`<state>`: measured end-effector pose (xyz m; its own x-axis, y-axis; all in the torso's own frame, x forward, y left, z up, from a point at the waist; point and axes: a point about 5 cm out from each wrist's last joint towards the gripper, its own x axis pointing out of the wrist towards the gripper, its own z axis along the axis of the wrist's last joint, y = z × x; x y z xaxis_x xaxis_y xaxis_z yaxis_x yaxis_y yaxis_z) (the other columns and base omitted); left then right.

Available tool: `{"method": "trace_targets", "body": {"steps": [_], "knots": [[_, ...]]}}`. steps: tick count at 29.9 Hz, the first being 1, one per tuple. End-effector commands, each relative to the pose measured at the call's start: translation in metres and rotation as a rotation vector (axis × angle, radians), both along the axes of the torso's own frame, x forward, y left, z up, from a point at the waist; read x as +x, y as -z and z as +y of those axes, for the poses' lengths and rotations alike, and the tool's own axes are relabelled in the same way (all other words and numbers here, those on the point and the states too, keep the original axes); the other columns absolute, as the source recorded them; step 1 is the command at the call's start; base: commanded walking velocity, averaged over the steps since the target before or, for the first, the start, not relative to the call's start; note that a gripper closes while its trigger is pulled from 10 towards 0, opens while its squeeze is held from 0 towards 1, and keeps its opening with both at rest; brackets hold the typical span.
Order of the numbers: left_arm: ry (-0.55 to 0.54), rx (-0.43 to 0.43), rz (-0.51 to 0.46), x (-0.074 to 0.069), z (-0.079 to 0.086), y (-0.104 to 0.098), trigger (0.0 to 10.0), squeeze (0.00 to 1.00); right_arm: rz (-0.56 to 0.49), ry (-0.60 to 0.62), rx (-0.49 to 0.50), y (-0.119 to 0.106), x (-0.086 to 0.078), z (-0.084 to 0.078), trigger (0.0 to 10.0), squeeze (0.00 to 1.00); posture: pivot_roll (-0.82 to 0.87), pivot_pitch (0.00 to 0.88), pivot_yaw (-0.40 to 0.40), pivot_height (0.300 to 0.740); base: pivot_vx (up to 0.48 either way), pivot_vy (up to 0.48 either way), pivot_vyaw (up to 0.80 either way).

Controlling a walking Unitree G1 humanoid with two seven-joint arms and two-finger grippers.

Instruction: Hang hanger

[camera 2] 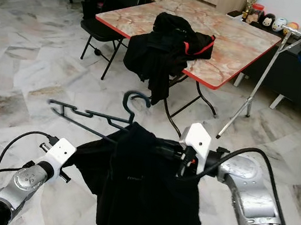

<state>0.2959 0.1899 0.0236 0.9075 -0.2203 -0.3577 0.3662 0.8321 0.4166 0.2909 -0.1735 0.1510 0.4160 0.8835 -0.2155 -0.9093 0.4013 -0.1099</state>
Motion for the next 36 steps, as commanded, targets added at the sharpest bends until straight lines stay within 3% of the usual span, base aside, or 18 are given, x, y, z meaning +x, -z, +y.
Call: {"method": "trace_targets", "body": {"steps": [1, 11, 27, 31, 36], "knots": [[-0.088, 0.024, 0.073, -0.008, 0.02, 0.01, 10.0, 0.0, -0.122, 0.047, 0.078, -0.032, 0.005, -0.01, 10.0, 0.0, -0.13, 0.0, 0.012, 0.74, 0.0, 0.0, -0.45], [-0.089, 0.009, 0.062, -0.003, 0.017, 0.006, 10.0, 0.0, -0.098, -0.063, 0.026, -0.021, -0.007, -0.001, 10.0, 0.0, -0.13, 0.0, 0.009, 0.74, 0.0, 0.0, -0.72], [-0.082, 0.001, 0.052, -0.001, 0.013, 0.004, 10.0, 0.0, -0.075, -0.094, 0.006, -0.016, -0.012, 0.003, 10.0, 0.0, -0.14, 0.0, 0.007, 0.74, 0.0, 0.0, -0.61], [-0.055, 0.051, 0.026, 0.0, 0.011, 0.002, 10.0, 0.0, -0.073, -0.097, 0.007, -0.015, -0.012, 0.005, 10.0, 0.0, -0.14, 0.0, 0.008, 0.74, 0.0, 0.0, -0.61], [-0.076, 0.05, 0.019, 0.003, 0.013, 0.0, 10.0, 0.0, -0.073, -0.104, 0.005, -0.015, -0.012, 0.007, 10.0, 0.0, -0.14, 0.0, 0.008, 0.74, 0.0, -0.351, -0.61]]}}
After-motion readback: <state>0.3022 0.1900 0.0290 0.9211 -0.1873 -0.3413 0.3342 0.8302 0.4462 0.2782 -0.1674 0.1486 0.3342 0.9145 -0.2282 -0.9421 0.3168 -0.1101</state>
